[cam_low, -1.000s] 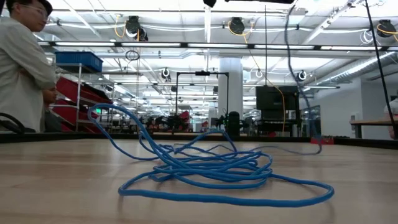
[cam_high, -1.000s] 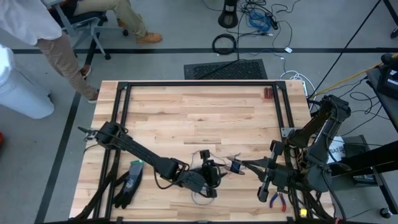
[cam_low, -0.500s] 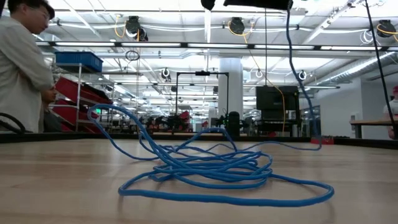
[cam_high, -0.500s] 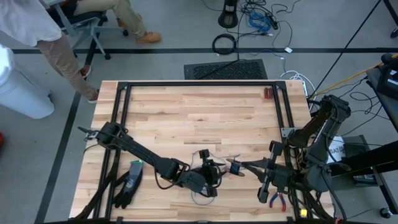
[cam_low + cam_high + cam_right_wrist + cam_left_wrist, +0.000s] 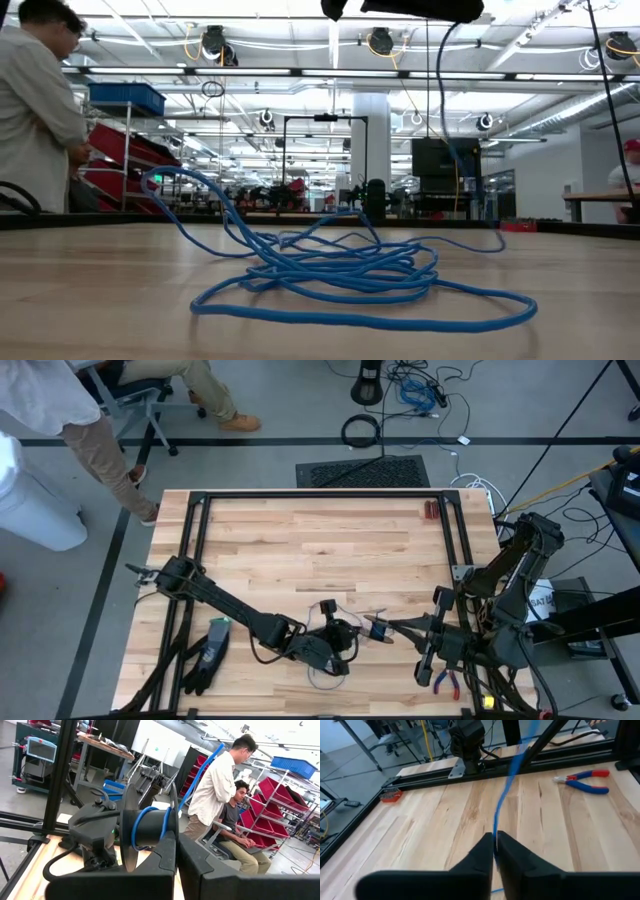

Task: Coil cords
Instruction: Coil the blue wire onto the spool

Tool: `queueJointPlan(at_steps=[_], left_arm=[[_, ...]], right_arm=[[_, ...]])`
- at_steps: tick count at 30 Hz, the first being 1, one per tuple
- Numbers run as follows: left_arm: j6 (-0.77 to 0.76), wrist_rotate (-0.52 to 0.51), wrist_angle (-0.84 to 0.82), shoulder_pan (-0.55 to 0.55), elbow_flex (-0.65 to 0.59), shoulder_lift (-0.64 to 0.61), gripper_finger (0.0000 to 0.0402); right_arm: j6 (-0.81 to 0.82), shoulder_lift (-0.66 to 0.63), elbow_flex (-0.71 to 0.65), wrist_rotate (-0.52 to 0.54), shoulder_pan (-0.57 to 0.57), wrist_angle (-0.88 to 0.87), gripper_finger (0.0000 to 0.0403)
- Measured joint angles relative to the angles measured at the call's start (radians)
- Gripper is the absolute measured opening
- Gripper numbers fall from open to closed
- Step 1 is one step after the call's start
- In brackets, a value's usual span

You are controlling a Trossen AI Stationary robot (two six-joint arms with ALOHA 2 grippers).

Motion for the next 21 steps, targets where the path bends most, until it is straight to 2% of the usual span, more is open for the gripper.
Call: queueJointPlan(at_steps=[4,7,16,21], left_arm=[[0.007,-0.015,-0.021,0.000,0.000,-0.002,0.0008],[-0.007,-0.055,-0.108,-0.001,0.000,-0.023,0.0008],[-0.237,-0.133,-0.473,-0.023,0.000,-0.159,0.0003],[-0.295,-0.192,-0.579,-0.071,0.000,-0.219,0.0003]], right_arm=[[0.000,0.000,0.000,0.000,0.000,0.000,0.0000],[0.000,0.000,0.000,0.000,0.000,-0.002,0.0000],[0.010,0.000,0.000,0.001,0.000,-0.032,0.0000],[0.036,0.000,0.000,0.001,-0.003,-0.065,0.0000]])
